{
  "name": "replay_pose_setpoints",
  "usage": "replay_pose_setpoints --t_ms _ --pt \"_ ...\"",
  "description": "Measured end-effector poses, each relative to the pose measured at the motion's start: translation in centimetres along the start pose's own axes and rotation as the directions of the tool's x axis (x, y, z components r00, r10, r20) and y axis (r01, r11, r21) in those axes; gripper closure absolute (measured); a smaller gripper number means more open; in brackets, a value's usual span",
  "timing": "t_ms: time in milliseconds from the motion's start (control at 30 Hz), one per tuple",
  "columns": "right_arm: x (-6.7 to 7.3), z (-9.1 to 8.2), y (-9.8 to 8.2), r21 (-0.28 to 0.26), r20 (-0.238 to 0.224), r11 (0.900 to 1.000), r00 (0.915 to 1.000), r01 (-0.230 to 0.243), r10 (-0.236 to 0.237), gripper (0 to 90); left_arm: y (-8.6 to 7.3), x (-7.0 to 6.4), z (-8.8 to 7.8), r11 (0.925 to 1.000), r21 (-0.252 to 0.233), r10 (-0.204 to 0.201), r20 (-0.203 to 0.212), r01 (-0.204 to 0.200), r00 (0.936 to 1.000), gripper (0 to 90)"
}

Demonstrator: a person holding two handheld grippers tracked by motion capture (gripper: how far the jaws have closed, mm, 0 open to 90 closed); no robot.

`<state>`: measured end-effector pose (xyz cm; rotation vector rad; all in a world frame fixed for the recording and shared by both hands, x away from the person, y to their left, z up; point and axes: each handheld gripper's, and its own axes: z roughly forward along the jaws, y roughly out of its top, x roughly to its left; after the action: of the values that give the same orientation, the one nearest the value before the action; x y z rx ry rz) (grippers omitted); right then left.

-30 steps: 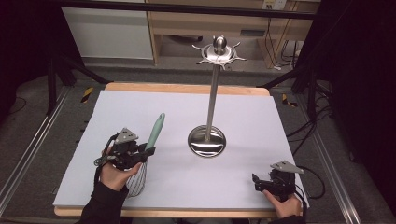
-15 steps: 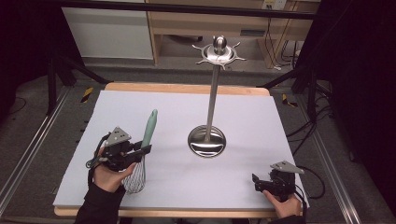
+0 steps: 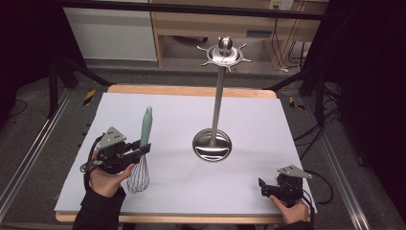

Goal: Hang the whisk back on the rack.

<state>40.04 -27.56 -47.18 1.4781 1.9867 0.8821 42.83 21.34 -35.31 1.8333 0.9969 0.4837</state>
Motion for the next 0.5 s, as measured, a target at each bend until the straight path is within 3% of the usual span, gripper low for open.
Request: replay_pose_setpoints --t_ms 500 --pt "0.0 0.1 0.0 0.001 0.003 1.0 1.0 -0.004 0.004 8.9 1.1 -0.2 -0.6 0.9971 -0.074 0.015 0.001 -0.015 0.9999 69.2"
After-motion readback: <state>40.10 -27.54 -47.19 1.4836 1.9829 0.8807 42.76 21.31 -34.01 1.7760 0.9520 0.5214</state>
